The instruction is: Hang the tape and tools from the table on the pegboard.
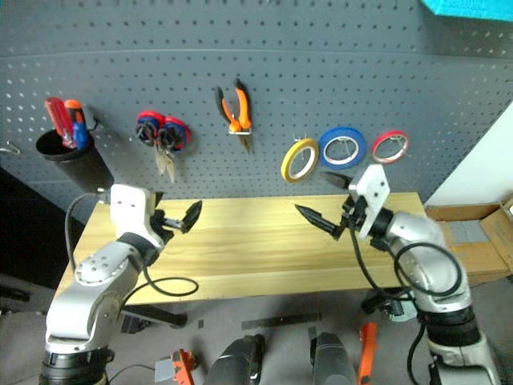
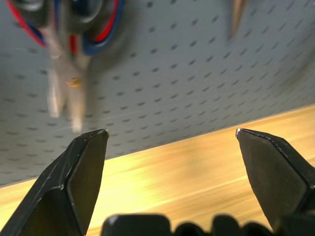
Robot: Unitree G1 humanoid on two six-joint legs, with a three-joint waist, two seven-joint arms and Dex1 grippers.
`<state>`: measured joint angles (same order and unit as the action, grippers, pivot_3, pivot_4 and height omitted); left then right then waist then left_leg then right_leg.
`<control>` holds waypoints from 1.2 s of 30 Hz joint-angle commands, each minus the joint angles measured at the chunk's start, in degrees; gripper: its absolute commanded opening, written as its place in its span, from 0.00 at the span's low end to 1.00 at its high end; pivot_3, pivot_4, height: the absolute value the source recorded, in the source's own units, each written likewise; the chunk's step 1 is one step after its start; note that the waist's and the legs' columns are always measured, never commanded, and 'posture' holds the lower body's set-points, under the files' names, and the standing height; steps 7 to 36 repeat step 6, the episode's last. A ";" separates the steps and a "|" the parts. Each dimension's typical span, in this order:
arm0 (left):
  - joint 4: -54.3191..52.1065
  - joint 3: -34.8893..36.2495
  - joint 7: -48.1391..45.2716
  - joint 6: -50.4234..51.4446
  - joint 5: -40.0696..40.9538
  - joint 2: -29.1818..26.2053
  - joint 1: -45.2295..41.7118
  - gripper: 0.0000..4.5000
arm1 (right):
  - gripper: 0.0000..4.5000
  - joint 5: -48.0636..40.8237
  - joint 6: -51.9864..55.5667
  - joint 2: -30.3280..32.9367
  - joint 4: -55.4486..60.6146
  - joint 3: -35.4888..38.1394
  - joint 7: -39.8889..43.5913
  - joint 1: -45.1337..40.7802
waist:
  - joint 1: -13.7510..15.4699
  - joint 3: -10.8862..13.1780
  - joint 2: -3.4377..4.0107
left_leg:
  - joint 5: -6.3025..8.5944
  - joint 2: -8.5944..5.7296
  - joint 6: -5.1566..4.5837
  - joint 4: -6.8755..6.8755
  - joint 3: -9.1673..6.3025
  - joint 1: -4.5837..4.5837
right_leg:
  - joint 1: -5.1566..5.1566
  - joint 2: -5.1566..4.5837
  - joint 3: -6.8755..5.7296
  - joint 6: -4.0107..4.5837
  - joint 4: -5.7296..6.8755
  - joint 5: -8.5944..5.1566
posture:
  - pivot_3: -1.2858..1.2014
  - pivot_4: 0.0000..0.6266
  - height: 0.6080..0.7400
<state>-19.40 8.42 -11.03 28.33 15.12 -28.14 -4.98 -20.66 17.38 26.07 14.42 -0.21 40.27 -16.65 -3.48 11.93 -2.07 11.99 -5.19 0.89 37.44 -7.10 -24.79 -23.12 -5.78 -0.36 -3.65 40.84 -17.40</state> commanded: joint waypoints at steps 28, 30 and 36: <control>5.69 -0.05 -1.97 -15.30 -6.15 2.67 7.25 0.99 | 1.00 8.34 -16.52 -2.69 -11.59 0.28 -3.36 8.98 | 0.04 -2.05 0.27 | -0.08 0.07 -0.01 -0.45 0.02 0.32 | 0.06 0.04 0.06 0.02 -0.01 -0.01 | 0.47 0.13 1.00; 5.69 -0.05 -1.97 -15.30 -6.15 2.67 7.25 0.99 | 1.00 8.34 -16.52 -2.69 -11.59 0.28 -3.36 8.98 | 0.04 -2.05 0.27 | -0.08 0.07 -0.01 -0.45 0.02 0.32 | 0.06 0.04 0.06 0.02 -0.01 -0.01 | 0.47 0.13 1.00; 5.69 -0.05 -1.97 -15.30 -6.15 2.67 7.25 0.99 | 1.00 8.34 -16.52 -2.69 -11.59 0.28 -3.36 8.98 | 0.04 -2.05 0.27 | -0.08 0.07 -0.01 -0.45 0.02 0.32 | 0.06 0.04 0.06 0.02 -0.01 -0.01 | 0.47 0.13 1.00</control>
